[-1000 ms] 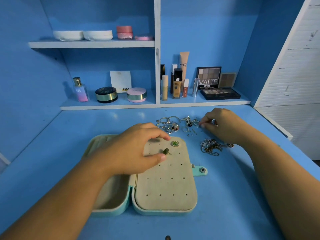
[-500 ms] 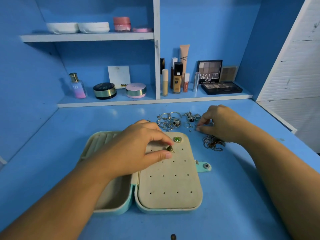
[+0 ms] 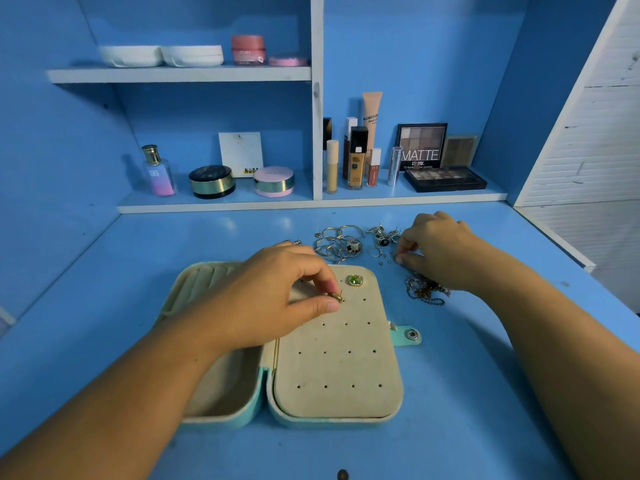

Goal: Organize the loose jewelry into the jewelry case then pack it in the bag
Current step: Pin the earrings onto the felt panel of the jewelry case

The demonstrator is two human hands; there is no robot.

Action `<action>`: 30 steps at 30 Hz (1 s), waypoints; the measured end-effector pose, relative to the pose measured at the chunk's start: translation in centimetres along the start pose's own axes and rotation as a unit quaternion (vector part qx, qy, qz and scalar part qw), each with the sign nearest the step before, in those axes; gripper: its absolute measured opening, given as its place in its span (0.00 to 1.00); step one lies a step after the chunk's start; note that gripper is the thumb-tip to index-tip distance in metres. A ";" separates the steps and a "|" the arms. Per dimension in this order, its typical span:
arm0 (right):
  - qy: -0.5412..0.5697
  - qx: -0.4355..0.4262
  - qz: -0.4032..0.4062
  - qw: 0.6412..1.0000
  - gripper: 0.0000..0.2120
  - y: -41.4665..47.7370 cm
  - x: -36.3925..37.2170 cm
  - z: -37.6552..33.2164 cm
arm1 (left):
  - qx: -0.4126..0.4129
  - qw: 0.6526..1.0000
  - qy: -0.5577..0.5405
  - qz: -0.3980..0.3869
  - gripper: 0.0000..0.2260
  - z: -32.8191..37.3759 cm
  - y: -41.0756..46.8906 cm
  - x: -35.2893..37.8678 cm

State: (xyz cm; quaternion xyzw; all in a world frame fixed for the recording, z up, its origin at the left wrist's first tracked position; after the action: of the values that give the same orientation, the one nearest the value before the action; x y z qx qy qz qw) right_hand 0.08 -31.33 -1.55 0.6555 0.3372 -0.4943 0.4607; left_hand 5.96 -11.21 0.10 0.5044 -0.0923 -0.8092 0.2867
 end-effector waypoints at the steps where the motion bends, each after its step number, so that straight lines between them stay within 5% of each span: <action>1: 0.011 0.006 0.002 1.000 0.08 0.0 -0.1 0.1 | -0.001 1.000 -0.001 0.000 0.04 0.0 0.0 0.0; 16: -0.019 0.002 0.013 1.000 0.11 0.0 0.0 0.2 | -0.040 0.999 -0.009 0.004 0.08 -0.6 0.1 -0.2; 20: 0.129 -0.028 0.083 0.988 0.07 -0.8 -1.7 -1.1 | -0.044 0.999 -0.016 0.003 0.07 -0.6 0.2 -0.2; 25: 0.215 -0.050 -0.007 0.975 0.09 -2.3 -1.1 -3.8 | -0.047 0.999 -0.020 0.002 0.07 -0.5 0.1 -0.2; 30: 0.260 -0.019 -0.003 0.965 0.06 -2.4 -1.2 -3.9 | -0.044 0.999 -0.033 0.003 0.07 -0.4 0.2 -0.2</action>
State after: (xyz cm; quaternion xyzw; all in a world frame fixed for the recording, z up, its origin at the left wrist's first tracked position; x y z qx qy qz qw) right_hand -1.15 -26.86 -0.72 0.7516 0.4569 -0.3012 0.3683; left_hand 6.44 -11.18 0.12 0.4645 -0.0679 -0.8275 0.3079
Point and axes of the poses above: each hand's wrist, its own y-axis towards the middle knuckle, its own x-axis out of the palm, z = x × y, the point moved 7 cm from there along y, towards the middle knuckle, and after that the axes turned 10 degrees about z, right-handed, at the moved point
